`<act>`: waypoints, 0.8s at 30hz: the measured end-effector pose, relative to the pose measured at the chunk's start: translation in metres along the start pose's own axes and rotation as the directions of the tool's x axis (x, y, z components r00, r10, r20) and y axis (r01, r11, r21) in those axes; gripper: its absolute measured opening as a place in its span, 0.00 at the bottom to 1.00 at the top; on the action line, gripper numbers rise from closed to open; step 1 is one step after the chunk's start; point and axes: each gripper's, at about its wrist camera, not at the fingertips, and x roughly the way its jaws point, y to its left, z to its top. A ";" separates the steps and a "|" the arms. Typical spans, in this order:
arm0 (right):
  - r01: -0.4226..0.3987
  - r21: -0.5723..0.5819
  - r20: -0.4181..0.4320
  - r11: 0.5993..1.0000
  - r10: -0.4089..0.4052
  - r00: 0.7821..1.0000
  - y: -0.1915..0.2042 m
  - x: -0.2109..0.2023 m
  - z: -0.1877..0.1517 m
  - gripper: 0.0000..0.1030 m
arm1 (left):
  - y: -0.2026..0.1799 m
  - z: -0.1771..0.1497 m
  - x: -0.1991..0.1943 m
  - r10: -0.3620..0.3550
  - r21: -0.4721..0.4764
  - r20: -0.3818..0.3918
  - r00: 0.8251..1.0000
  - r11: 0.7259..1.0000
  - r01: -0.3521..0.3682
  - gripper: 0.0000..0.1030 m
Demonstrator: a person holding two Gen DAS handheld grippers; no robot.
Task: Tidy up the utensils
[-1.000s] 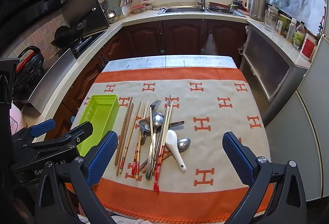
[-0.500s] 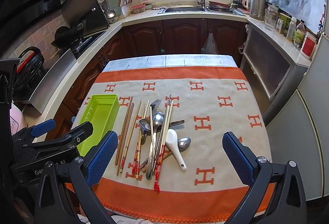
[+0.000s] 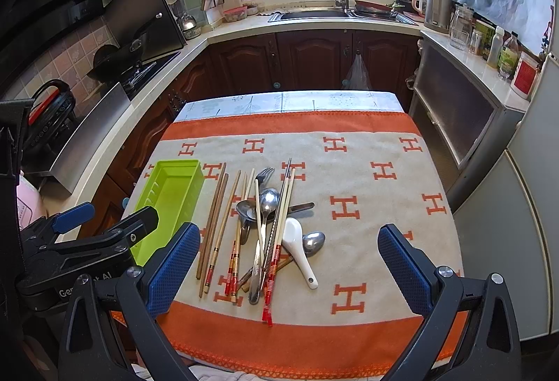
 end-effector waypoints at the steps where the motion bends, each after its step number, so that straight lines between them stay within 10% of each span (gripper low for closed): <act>1: -0.001 0.000 0.000 1.000 0.001 1.000 0.000 -0.001 0.000 1.00 | -0.001 0.000 0.000 0.001 0.000 0.000 1.000 1.000 -0.001 0.98; 24: -0.087 0.042 -0.069 0.995 0.090 0.994 -0.003 0.016 0.009 0.99 | 0.003 0.018 0.024 -0.039 0.010 -0.050 0.998 0.999 0.039 0.99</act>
